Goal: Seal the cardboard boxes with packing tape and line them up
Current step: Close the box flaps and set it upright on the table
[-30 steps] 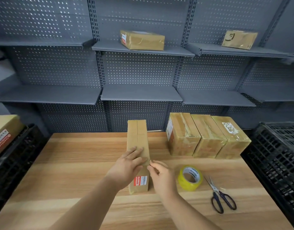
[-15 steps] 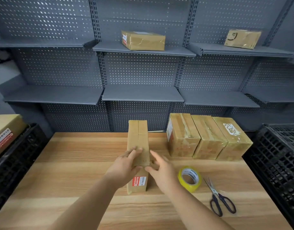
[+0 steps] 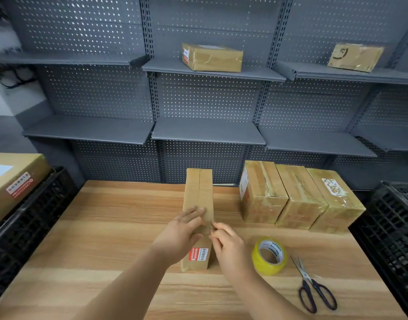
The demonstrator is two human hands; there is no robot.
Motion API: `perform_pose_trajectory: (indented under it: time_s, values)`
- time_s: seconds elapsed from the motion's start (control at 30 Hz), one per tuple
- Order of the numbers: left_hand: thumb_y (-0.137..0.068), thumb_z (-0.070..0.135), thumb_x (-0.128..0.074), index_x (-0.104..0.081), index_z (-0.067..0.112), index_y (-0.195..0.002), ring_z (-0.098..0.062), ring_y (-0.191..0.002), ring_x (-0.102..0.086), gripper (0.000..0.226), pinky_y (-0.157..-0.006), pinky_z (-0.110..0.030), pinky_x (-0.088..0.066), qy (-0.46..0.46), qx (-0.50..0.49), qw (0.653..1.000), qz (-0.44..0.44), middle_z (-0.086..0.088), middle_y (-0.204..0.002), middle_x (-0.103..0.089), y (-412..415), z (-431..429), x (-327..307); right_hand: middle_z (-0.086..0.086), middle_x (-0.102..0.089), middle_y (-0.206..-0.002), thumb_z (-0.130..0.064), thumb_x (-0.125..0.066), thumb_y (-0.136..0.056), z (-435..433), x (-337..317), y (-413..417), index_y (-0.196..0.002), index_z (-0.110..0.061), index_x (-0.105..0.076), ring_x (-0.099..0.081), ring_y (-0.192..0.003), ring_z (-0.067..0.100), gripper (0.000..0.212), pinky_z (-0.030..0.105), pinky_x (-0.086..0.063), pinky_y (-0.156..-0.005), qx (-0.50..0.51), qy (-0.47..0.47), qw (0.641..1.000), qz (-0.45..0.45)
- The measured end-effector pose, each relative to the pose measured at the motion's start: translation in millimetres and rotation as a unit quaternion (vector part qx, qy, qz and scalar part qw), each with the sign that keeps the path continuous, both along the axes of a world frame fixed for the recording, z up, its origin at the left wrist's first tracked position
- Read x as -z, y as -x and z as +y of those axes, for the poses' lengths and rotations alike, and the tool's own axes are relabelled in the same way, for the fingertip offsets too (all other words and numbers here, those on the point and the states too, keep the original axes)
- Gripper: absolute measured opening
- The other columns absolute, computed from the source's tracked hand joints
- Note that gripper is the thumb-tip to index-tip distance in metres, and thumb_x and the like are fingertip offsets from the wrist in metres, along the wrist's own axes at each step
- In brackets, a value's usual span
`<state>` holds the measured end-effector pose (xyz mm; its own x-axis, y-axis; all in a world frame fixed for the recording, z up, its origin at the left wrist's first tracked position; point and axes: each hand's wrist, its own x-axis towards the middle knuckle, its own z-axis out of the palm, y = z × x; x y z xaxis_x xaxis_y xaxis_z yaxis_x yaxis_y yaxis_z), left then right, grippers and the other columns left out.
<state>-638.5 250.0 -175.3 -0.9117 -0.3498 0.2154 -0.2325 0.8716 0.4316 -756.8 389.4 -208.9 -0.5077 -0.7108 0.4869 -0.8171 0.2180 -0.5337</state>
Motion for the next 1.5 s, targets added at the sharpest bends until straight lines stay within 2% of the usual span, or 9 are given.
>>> perform_pose_trajectory:
  time_s: [0.2, 0.4, 0.67, 0.83, 1.0, 1.1, 1.2, 1.33, 1.5]
  values:
    - [-0.092, 0.041, -0.034, -0.066, 0.021, -0.106, -0.021, -0.140, -0.030, 0.040, -0.115, -0.044, -0.026, 0.079, 0.011, 0.997, 0.000, -0.006, -0.148, -0.045, -3.5, -2.3, 1.0, -0.019, -0.062, -0.121, -0.017, -0.064, -0.087, -2.9, -1.4, -7.2, -0.085, -0.019, -0.066, -0.066, -0.086, 0.006, 0.003, 0.027, -0.055, -0.057, 0.018, -0.026, 0.999, 0.044]
    - [-0.090, 0.030, -0.039, -0.053, 0.032, -0.108, -0.033, -0.127, -0.054, 0.023, -0.101, -0.047, -0.045, 0.151, -0.007, 0.988, 0.010, -0.007, -0.138, -0.057, -5.3, 1.6, 11.0, -0.013, -0.070, -0.106, -0.003, -0.073, -0.084, -11.7, -1.6, -12.9, -0.109, -0.015, -0.076, -0.065, -0.101, -0.003, 0.028, 0.025, -0.053, -0.094, 0.067, 0.050, 0.942, -0.326]
    - [-0.093, 0.033, -0.039, -0.059, 0.029, -0.112, -0.029, -0.136, -0.043, 0.028, -0.108, -0.047, -0.038, 0.115, 0.005, 0.993, 0.012, -0.005, -0.144, -0.051, -4.5, -5.4, 14.9, -0.007, -0.067, -0.115, -0.011, -0.065, -0.089, -10.9, 1.3, -27.2, -0.100, -0.011, -0.074, -0.062, -0.098, 0.006, 0.014, 0.010, -0.044, -0.084, 0.074, 0.014, 0.996, -0.051]
    - [-0.100, 0.038, -0.045, -0.037, 0.022, -0.147, -0.005, -0.146, -0.005, 0.051, -0.122, -0.030, -0.011, 0.029, 0.008, 0.999, -0.028, 0.017, -0.153, -0.016, -3.9, -11.6, 7.0, -0.008, -0.062, -0.116, -0.019, -0.063, -0.092, -8.0, -18.9, -7.0, -0.118, -0.020, -0.066, -0.061, -0.101, 0.009, 0.026, 0.025, -0.049, -0.090, 0.042, -0.069, 0.987, -0.141]
    - [-0.097, 0.032, -0.054, -0.061, 0.018, -0.126, -0.019, -0.147, -0.022, 0.034, -0.120, -0.035, -0.015, 0.072, 0.030, 0.997, -0.017, 0.002, -0.155, -0.033, -3.8, -13.6, 11.3, -0.012, -0.043, -0.144, -0.024, -0.037, -0.103, -9.4, -17.3, -15.1, -0.142, -0.024, -0.048, -0.054, -0.120, 0.017, 0.040, 0.024, -0.044, -0.091, 0.009, -0.178, 0.982, -0.060]
    - [-0.089, 0.021, -0.067, -0.067, 0.016, -0.111, -0.029, -0.139, -0.040, 0.023, -0.110, -0.048, -0.038, 0.093, 0.009, 0.996, 0.000, -0.005, -0.146, -0.048, -2.3, -5.0, 11.9, -0.007, -0.055, -0.141, -0.016, -0.051, -0.094, -4.5, -11.7, -20.3, -0.132, -0.022, -0.061, -0.065, -0.112, 0.016, 0.039, 0.030, -0.057, -0.082, 0.043, -0.113, 0.993, -0.002]
    - [-0.092, 0.026, -0.049, -0.067, 0.019, -0.109, -0.032, -0.133, -0.047, 0.025, -0.108, -0.049, -0.040, 0.101, 0.008, 0.995, 0.018, -0.008, -0.142, -0.053, -4.2, -4.4, 13.5, -0.004, -0.067, -0.126, -0.014, -0.060, -0.087, 3.1, -4.3, -25.4, -0.113, -0.020, -0.073, -0.066, -0.107, 0.008, 0.030, 0.028, -0.057, -0.083, 0.041, -0.016, 0.999, -0.026]
    - [-0.092, 0.032, -0.038, -0.069, 0.023, -0.108, -0.035, -0.129, -0.051, 0.036, -0.106, -0.048, -0.035, 0.094, 0.019, 0.995, 0.007, -0.010, -0.138, -0.057, -0.8, -4.9, 12.1, -0.013, -0.056, -0.140, -0.008, -0.057, -0.089, 8.3, -7.7, -28.7, -0.126, -0.025, -0.066, -0.062, -0.111, 0.006, 0.041, 0.023, -0.054, -0.079, 0.047, -0.075, 0.996, -0.012]
    - [-0.099, 0.033, -0.044, -0.042, 0.024, -0.143, -0.014, -0.149, -0.012, 0.045, -0.119, -0.028, -0.006, 0.030, 0.003, 0.999, -0.021, 0.008, -0.160, -0.023, -2.6, -8.3, 0.7, -0.012, -0.062, -0.132, -0.023, -0.061, -0.094, 16.2, -24.7, -26.9, -0.135, -0.034, -0.057, -0.057, -0.098, -0.013, 0.042, 0.015, -0.047, -0.088, 0.036, -0.066, 0.981, -0.177]
